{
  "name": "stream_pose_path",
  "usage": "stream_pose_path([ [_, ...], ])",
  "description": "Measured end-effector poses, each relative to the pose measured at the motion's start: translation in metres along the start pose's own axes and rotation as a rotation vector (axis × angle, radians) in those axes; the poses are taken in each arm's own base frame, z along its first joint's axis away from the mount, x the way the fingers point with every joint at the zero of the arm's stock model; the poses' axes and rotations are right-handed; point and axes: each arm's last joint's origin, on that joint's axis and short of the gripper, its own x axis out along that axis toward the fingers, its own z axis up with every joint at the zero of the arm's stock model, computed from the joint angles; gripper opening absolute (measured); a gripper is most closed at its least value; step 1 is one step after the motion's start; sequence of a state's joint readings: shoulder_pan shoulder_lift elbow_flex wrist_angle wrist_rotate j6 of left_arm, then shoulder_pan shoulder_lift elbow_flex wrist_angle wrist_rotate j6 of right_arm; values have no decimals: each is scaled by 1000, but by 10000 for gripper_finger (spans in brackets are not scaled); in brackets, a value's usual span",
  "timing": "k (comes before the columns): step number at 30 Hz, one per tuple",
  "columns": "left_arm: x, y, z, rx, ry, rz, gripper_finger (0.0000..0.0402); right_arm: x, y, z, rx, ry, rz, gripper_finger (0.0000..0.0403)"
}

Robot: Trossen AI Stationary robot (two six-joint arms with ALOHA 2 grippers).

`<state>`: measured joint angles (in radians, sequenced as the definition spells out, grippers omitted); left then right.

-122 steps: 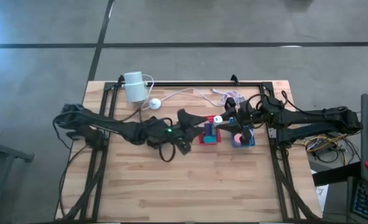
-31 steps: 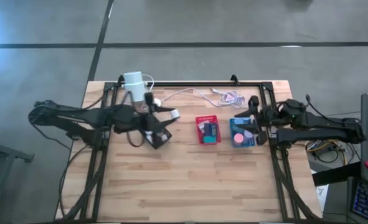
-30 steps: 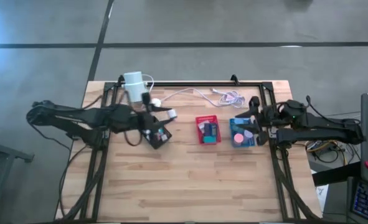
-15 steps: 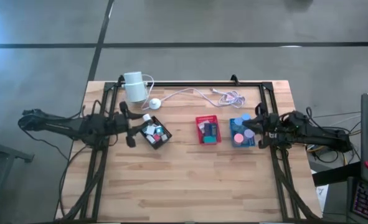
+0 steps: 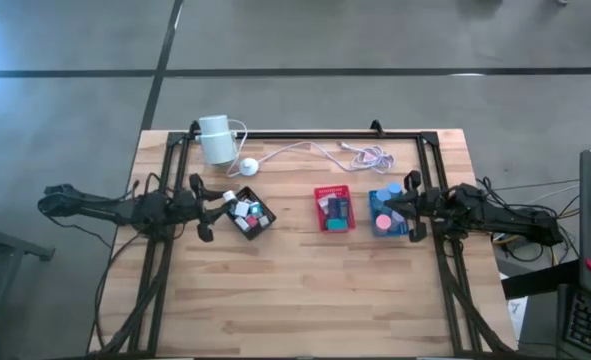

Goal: Pick & Place Office items
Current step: Put the black and white charger adaptor into the black bin

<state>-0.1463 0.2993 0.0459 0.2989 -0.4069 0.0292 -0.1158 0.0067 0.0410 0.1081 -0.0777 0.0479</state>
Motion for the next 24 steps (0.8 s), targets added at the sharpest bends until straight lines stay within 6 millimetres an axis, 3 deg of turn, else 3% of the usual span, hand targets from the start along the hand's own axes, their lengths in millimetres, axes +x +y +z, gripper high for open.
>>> stream_pose_path([
  [6,-3,1,-10,2,-1,-3,162,0,0,0,1,-1,0,8],
  [13,-4,1,-8,-7,-4,4,162,0,0,0,5,1,0,8],
  [18,-3,5,33,-44,-17,93,162,0,0,0,2,0,0,8],
  [24,6,4,82,-41,305,167,162,0,0,0,1,0,0,8],
])
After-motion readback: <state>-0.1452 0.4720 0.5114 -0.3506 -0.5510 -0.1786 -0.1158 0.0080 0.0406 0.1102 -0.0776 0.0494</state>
